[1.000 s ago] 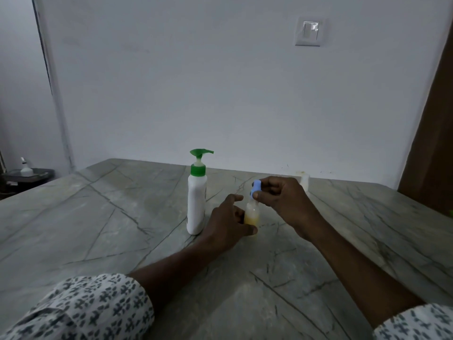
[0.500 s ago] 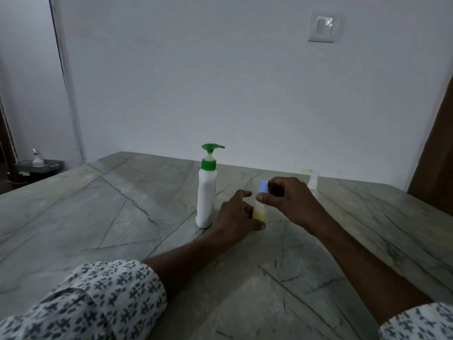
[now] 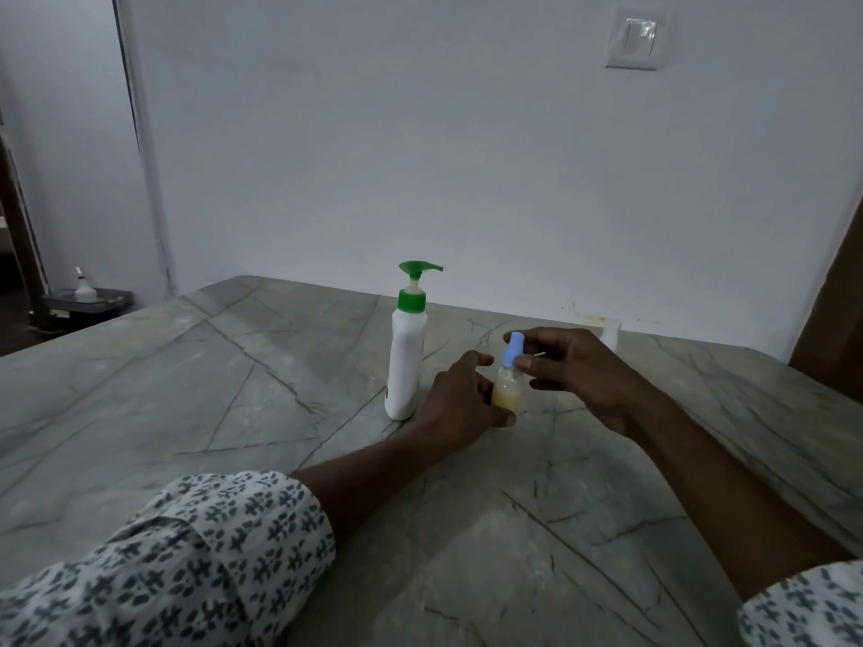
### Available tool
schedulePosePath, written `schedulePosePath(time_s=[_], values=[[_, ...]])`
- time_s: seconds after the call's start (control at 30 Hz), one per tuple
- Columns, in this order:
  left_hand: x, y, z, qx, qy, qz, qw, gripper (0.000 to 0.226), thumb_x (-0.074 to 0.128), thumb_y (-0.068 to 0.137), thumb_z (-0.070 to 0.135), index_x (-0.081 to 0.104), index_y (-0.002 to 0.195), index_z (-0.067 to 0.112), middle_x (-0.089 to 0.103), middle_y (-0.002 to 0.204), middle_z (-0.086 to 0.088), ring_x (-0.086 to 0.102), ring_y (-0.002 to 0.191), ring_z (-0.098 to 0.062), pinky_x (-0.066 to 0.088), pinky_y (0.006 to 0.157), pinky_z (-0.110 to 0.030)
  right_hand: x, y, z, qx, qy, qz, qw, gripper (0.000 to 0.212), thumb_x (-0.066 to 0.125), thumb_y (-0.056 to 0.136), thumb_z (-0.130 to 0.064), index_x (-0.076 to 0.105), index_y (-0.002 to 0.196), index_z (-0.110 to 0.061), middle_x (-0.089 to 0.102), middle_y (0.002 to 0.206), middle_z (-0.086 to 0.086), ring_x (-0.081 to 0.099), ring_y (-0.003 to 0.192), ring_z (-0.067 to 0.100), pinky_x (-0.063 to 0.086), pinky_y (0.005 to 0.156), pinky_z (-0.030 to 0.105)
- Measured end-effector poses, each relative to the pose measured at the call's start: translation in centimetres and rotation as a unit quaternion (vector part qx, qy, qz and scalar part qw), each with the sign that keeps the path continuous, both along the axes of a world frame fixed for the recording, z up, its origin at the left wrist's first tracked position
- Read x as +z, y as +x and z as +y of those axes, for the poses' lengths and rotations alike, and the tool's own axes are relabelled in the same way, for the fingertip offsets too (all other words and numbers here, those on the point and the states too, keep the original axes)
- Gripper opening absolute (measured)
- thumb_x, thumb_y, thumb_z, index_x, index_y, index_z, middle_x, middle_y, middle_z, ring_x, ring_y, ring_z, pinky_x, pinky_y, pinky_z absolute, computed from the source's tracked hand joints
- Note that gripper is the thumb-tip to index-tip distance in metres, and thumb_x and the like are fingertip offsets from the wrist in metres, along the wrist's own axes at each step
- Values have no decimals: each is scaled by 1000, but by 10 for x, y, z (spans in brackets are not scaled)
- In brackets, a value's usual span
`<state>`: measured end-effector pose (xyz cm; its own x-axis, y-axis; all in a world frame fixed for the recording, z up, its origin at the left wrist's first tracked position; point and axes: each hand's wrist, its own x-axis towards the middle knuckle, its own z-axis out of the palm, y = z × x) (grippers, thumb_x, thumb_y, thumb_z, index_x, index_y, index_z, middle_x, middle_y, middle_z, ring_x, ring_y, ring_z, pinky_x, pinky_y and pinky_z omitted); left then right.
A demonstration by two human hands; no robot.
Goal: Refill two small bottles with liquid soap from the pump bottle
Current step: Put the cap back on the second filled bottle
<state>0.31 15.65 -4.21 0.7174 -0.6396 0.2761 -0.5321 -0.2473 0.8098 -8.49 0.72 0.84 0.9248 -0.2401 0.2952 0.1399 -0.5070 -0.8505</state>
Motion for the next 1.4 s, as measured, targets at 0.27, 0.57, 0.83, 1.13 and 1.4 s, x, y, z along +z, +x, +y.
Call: schedulePosePath(time_s=[0.27, 0.57, 0.83, 1.13, 1.4], values=[[0, 1, 0, 7, -3, -2, 1000, 83, 86, 70, 22, 39, 139, 19, 70, 106, 0, 66, 93, -14, 53, 87, -30, 2, 7, 2, -38, -91, -16, 995, 8, 77, 82, -18, 71, 87, -15, 66, 79, -4, 60, 77, 15, 50, 78, 35], [1, -1, 0, 10, 0, -1, 1000, 82, 84, 72, 21, 39, 140, 19, 69, 109, -2, 66, 95, -15, 54, 88, -32, 0, 12, 4, -61, -172, -35, 983, 22, 73, 84, -32, 70, 89, -11, 68, 91, 15, 63, 86, 30, 51, 80, 46], [3, -4, 1, 1, 15, -14, 1000, 78, 80, 78, 18, 36, 143, 19, 68, 114, -5, 65, 99, -18, 52, 91, -32, 4, 13, 0, 4, -124, 18, 992, 20, 58, 97, -15, 69, 113, -15, 70, 114, 1, 63, 108, 16, 49, 94, 34], [4, -1, 2, -11, 34, -14, 999, 72, 75, 83, 15, 36, 142, 19, 66, 118, -8, 63, 104, -21, 51, 91, -32, 5, 15, -3, 31, -157, 24, 987, 25, 52, 100, -15, 64, 121, -16, 66, 117, -6, 59, 109, 5, 44, 95, 24], [3, -1, 1, -7, 31, -22, 999, 76, 77, 81, 16, 35, 144, 18, 66, 117, -7, 63, 103, -20, 50, 89, -30, 4, 16, -5, 0, -185, 6, 983, 19, 62, 93, -23, 68, 106, -10, 69, 107, 10, 61, 102, 23, 47, 93, 40]])
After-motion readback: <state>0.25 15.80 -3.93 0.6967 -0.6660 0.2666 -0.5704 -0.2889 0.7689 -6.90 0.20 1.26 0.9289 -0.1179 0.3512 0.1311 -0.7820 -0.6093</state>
